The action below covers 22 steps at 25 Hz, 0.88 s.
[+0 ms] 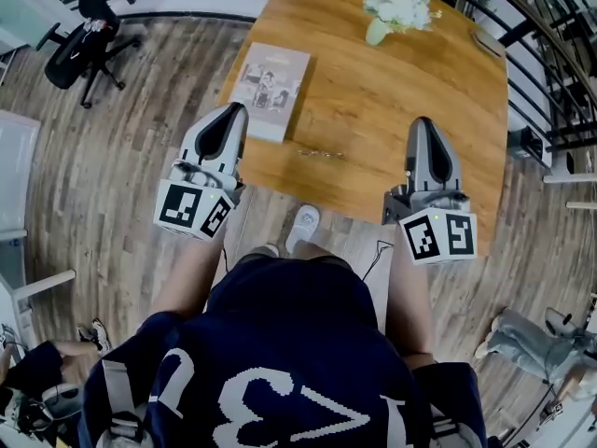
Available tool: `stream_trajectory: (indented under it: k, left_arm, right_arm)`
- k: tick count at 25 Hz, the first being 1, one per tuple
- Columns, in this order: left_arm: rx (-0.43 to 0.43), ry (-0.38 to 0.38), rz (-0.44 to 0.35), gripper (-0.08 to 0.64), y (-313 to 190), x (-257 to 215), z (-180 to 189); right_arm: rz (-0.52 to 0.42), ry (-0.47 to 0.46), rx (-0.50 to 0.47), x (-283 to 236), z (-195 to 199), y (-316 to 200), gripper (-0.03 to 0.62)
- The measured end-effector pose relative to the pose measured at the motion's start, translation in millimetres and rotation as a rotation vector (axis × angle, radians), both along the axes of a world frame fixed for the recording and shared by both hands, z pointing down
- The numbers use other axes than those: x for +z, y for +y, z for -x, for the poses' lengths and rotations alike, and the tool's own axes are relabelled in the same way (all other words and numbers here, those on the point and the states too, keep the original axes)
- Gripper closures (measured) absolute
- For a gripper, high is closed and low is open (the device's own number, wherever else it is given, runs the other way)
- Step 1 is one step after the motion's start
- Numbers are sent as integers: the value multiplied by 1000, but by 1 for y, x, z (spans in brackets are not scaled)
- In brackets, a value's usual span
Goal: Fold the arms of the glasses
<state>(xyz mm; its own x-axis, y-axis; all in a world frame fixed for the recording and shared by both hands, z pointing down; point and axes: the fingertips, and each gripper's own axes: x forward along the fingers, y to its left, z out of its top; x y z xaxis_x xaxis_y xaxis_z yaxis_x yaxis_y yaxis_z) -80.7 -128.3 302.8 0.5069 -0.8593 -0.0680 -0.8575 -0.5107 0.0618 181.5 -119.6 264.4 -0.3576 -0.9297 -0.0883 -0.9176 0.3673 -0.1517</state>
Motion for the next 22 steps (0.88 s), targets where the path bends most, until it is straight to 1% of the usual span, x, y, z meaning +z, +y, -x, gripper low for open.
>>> stream_trajectory:
  k: [4,7,10,13,14,15,18,22]
  left_arm:
    - [-15,3,7,529,-21,6,-16]
    - [-4,4,33,529,-33,16,-25]
    - [16,-1,51,529,-42,24,-31]
    - [57,-3,58,529,-51,30,-38]
    - [70,-5,60,529,-53,32,-39]
    - [80,-8,61,529,-56,34,-39]
    - [116,-3,71,529,-63,41,-38]
    - [174,32,112,528,-68,55,-38]
  right_arm:
    - [14,-17,-8,7,-18,-26,565]
    - [54,-34,-20,22,-17,-38,565]
    - [94,-46,-35,34,-9,-44,565]
    - [113,-55,-27,39,-5,-49,565]
    - [128,-71,-23,43,-4,-51,565]
    - [149,-102,-23,49,-1,-53,565]
    - [237,-237,-51,72,17,-57,565]
    - [372,-355,-64,116,49,-50,565]
